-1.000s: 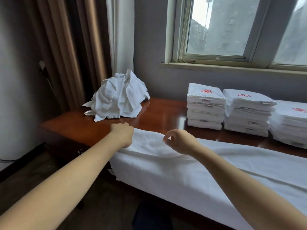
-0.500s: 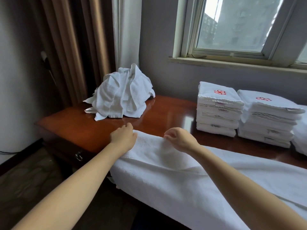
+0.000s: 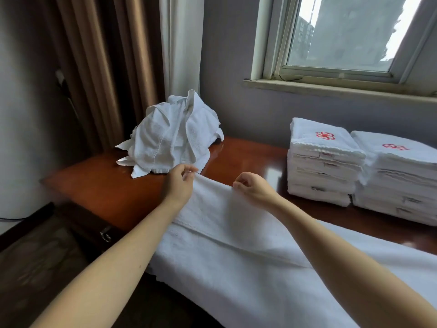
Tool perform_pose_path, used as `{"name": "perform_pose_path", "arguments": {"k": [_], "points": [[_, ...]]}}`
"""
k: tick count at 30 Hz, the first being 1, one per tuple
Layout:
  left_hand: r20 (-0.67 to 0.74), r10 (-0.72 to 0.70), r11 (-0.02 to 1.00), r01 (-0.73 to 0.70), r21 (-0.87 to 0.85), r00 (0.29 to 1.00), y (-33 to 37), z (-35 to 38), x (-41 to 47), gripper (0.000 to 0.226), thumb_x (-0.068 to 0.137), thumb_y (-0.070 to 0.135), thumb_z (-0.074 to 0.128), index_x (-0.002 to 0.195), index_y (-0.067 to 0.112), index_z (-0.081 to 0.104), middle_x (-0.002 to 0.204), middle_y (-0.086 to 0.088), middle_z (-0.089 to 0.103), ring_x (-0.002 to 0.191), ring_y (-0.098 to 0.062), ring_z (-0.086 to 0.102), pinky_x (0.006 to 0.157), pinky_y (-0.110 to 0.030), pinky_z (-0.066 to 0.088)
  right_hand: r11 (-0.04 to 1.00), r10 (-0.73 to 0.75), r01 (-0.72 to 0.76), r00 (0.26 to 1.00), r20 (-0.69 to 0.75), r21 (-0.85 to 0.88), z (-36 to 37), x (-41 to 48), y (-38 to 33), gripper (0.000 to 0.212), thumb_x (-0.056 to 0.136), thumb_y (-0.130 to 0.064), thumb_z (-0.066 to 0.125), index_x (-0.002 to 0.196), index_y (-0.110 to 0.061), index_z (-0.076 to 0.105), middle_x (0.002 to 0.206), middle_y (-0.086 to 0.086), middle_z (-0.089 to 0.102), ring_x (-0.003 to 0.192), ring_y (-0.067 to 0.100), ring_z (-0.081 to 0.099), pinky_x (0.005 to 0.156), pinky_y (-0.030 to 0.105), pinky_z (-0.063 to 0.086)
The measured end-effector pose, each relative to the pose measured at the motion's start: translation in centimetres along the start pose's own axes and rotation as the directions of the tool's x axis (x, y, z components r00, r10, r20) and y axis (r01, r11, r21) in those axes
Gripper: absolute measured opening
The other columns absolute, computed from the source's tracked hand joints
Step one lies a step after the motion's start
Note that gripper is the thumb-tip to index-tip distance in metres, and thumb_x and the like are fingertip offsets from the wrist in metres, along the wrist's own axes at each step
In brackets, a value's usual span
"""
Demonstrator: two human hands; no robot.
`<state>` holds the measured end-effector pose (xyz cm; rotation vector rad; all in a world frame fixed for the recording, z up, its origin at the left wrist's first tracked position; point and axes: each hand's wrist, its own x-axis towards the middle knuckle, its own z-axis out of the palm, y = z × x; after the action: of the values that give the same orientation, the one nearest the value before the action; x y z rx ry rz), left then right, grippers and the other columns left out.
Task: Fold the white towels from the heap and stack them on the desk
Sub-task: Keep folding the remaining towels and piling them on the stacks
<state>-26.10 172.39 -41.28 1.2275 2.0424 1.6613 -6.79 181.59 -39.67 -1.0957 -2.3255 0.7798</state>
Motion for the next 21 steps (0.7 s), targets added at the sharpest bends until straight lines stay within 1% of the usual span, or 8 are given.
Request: {"name": "perform_pose_path", "arguments": {"k": [3,6,9,11,13,15,17,21], "points": [[-0.048,0.009,0.999,-0.007,0.036,0.999,-0.6,0.2,1.2,0.022,0.097,0.009,0.053,0.09,0.027,0.063,0.103,0.003,0.064,0.095,-0.009,0.06,0.072,-0.02,0.044,0.997,0.057,-0.051,0.994,0.094,-0.064,-0.5,0.4,1.1,0.033,0.096,-0.039,0.051,0.089,-0.011,0.067,0.078,-0.002,0.064,0.072,0.016,0.058,0.064,0.03,0.044],[-0.078,0.005,0.998,0.001,0.066,0.997,-1.3,0.5,2.0,0.015,0.097,0.014,0.057,0.093,0.025,0.066,0.102,0.003,0.066,0.096,-0.015,0.063,0.072,-0.024,0.047,0.992,0.074,-0.056,0.984,0.165,-0.112,-0.8,0.1,2.5,0.035,0.093,-0.038,0.055,0.069,-0.013,0.059,0.062,-0.005,0.053,0.056,0.012,0.047,0.053,0.027,0.035],[-0.127,0.002,0.993,0.014,0.121,0.992,-1.5,0.9,2.3,0.013,0.097,0.016,0.058,0.1,0.022,0.069,0.105,0.003,0.069,0.1,-0.017,0.064,0.076,-0.026,0.048,0.987,0.017,-0.007,0.998,0.06,-0.161,-0.9,0.1,3.3,0.026,0.092,-0.035,0.057,0.073,-0.018,0.061,0.068,-0.007,0.059,0.063,0.011,0.052,0.054,0.029,0.036],[-0.125,0.007,0.978,0.02,0.206,0.992,-1.3,1.1,2.5,0.021,0.097,0.015,0.055,0.113,0.018,0.068,0.118,-0.002,0.066,0.105,-0.021,0.062,0.084,-0.032,0.049,0.976,-0.022,0.016,0.999,-0.028,-0.217,-0.9,0.3,3.4,0.023,0.093,-0.035,0.056,0.082,-0.016,0.064,0.075,-0.006,0.062,0.071,0.013,0.055,0.054,0.029,0.035],[-0.087,0.028,0.942,0.003,0.337,0.996,-1.0,1.4,2.3,0.029,0.097,0.015,0.055,0.125,0.016,0.064,0.133,-0.005,0.057,0.112,-0.024,0.059,0.093,-0.035,0.047,0.965,-0.04,0.027,0.998,-0.041,-0.26,-0.5,0.4,3.7,0.02,0.094,-0.033,0.055,0.086,-0.018,0.065,0.077,-0.009,0.061,0.075,0.014,0.055,0.055,0.029,0.036],[-0.045,0.117,0.903,-0.087,0.42,0.992,-0.9,1.9,1.5,0.032,0.096,0.016,0.058,0.127,0.014,0.063,0.138,-0.006,0.052,0.122,-0.025,0.052,0.099,-0.034,0.042,0.965,-0.045,0.041,0.999,-0.011,-0.259,0.0,0.2,4.1,0.02,0.095,-0.033,0.052,0.09,-0.023,0.068,0.083,-0.014,0.063,0.082,0.012,0.058,0.062,0.031,0.046],[0.036,0.204,0.891,-0.2,0.408,0.978,-0.5,2.7,0.2,0.03,0.094,0.015,0.059,0.123,0.016,0.065,0.136,-0.004,0.054,0.123,-0.023,0.051,0.101,-0.033,0.04,0.976,-0.052,0.052,0.999,0.004,-0.213,0.0,0.0,4.3,0.021,0.096,-0.032,0.051,0.094,-0.026,0.071,0.091,-0.013,0.068,0.087,0.011,0.06,0.072,0.035,0.053],[0.222,0.3,0.872,-0.361,0.33,0.928,0.9,4.5,-2.6,0.025,0.094,0.015,0.058,0.116,0.021,0.068,0.126,0.003,0.061,0.119,-0.015,0.055,0.1,-0.029,0.041,0.98,-0.058,0.051,0.998,-0.029,-0.194,-1.3,-1.0,4.5,0.022,0.093,-0.025,0.055,0.107,-0.027,0.072,0.103,-0.006,0.067,0.096,0.011,0.059,0.082,0.034,0.051]]}}
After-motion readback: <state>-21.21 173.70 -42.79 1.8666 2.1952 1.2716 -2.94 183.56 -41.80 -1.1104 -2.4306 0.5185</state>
